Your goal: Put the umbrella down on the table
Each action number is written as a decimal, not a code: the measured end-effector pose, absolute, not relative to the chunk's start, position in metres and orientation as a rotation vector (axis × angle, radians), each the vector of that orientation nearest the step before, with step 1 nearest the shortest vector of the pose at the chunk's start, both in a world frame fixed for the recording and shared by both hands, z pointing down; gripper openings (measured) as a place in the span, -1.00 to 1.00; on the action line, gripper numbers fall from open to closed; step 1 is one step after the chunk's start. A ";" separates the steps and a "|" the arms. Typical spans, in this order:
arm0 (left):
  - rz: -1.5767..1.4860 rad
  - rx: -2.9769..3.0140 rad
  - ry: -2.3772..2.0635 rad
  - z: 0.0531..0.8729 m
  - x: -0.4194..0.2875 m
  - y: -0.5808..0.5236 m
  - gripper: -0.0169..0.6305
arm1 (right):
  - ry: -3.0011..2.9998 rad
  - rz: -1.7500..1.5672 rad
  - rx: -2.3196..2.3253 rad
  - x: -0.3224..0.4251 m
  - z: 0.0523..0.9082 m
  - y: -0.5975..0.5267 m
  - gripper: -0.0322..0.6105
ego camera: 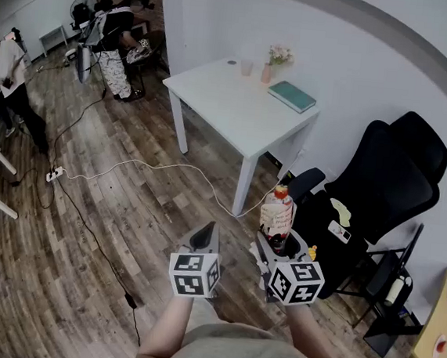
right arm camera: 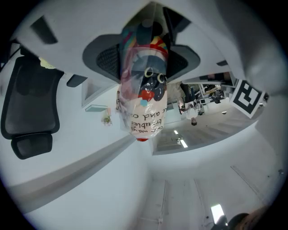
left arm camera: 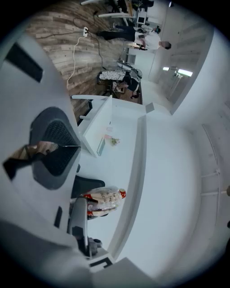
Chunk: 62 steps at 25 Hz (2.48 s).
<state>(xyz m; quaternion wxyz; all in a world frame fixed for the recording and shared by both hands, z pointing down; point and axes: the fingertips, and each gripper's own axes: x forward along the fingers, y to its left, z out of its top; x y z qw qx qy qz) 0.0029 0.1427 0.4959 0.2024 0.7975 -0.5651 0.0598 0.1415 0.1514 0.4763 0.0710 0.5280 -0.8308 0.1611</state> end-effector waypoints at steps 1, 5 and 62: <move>0.167 2.225 -1.577 0.492 0.008 0.157 -0.92 | -2.504 0.484 1.587 0.148 0.473 0.163 -0.05; 0.181 2.222 -1.604 0.479 0.020 0.203 -0.92 | -2.527 0.485 1.594 0.166 0.463 0.204 -0.06; 0.076 2.193 -1.704 0.460 -0.019 0.156 -0.92 | -2.637 0.465 1.568 0.128 0.442 0.146 -0.05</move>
